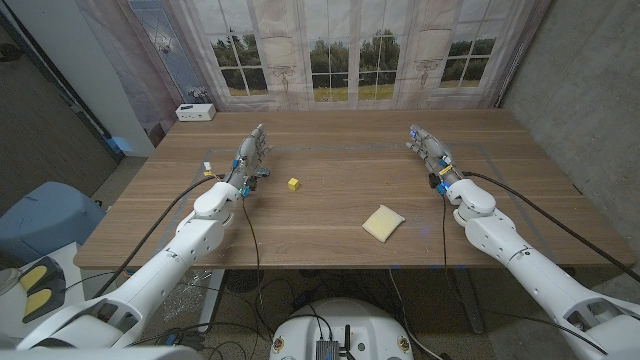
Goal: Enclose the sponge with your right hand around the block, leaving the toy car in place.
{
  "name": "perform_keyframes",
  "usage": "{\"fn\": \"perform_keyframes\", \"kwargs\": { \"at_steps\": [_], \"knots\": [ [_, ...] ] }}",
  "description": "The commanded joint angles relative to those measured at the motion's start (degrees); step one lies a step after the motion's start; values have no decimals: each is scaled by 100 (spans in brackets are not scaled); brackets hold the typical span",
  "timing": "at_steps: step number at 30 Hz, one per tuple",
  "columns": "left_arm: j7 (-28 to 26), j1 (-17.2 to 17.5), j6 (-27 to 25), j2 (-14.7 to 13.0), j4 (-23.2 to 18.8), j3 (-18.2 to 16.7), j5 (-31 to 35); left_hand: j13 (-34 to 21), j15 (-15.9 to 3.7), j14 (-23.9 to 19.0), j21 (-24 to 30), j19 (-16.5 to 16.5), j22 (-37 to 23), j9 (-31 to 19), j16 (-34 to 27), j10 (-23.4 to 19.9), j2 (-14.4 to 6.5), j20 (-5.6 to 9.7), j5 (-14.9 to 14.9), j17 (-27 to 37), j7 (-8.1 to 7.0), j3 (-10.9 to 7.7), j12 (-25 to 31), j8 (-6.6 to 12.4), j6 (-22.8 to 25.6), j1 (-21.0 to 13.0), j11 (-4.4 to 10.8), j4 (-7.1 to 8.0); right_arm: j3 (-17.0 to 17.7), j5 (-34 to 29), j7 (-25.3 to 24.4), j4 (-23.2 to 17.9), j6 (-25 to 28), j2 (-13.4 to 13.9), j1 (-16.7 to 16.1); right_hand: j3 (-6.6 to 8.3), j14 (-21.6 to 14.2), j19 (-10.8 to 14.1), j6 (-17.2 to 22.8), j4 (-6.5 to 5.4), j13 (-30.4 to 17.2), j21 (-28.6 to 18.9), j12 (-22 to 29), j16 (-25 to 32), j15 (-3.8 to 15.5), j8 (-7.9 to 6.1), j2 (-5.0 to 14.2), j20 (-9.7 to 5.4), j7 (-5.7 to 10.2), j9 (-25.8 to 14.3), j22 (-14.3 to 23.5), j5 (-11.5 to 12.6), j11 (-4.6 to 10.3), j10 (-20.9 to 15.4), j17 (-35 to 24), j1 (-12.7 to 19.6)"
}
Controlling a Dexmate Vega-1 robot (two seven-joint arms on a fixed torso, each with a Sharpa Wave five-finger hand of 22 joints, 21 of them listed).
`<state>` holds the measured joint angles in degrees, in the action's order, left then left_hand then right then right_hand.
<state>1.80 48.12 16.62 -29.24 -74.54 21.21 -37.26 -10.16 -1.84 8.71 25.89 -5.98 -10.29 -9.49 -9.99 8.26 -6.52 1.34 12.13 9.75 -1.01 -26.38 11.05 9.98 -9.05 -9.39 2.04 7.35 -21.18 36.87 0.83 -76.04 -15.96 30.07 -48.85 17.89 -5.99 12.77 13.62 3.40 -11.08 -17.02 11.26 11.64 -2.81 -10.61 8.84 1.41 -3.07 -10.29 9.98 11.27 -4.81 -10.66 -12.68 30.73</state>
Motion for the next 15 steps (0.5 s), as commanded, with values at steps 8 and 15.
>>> {"fn": "perform_keyframes", "kwargs": {
  "at_steps": [8,15],
  "knots": [
    [-45,57,-63,-45,-137,18,25,-19,2,40,1,-51,-19,-21,-45,40,28,-17,28,10,1,-21,31,32,-19,-34,-37,-23,-110,-563,-635,-890,787,570,-238,31,-229,-14,101,17,-31,44,69,133,-128,-43,42,262,68,-16,23,56,16,-102,-17,18],
    [-14,42,-76,-47,-139,27,19,-19,22,27,-10,-46,-19,-22,-48,22,38,-26,28,10,5,-12,36,42,15,-29,-36,-37,-159,-899,-1002,-1450,1306,891,-383,43,-254,2,147,51,-36,55,82,144,-121,-57,41,280,76,-18,27,68,17,-149,-14,31]
  ]
}}
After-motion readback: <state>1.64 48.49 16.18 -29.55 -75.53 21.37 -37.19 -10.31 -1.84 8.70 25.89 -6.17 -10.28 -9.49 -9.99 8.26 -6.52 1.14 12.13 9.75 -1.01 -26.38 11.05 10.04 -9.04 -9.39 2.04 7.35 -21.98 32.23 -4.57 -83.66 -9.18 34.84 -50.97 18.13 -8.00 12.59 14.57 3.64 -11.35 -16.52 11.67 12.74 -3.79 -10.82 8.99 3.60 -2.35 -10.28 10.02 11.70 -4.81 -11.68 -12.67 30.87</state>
